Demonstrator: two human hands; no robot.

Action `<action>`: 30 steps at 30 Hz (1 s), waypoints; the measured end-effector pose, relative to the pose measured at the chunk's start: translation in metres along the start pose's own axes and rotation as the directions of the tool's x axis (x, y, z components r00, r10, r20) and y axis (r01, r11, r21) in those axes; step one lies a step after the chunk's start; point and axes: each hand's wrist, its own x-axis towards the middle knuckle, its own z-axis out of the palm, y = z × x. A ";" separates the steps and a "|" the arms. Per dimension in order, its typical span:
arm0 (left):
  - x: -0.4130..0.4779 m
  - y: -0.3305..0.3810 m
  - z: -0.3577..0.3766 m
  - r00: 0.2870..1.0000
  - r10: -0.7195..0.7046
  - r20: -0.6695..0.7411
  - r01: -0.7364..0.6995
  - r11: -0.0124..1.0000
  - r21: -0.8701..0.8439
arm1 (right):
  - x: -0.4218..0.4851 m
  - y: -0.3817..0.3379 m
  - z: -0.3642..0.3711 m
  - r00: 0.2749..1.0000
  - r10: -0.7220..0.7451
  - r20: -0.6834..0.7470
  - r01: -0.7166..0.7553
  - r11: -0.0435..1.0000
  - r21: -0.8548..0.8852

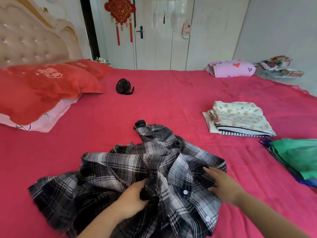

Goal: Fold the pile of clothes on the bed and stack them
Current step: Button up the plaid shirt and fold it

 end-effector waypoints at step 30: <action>-0.026 0.280 -0.193 0.588 0.468 -0.660 -0.116 0.856 0.504 | -0.052 -0.078 -0.288 0.562 0.197 -0.804 0.381 0.801 0.462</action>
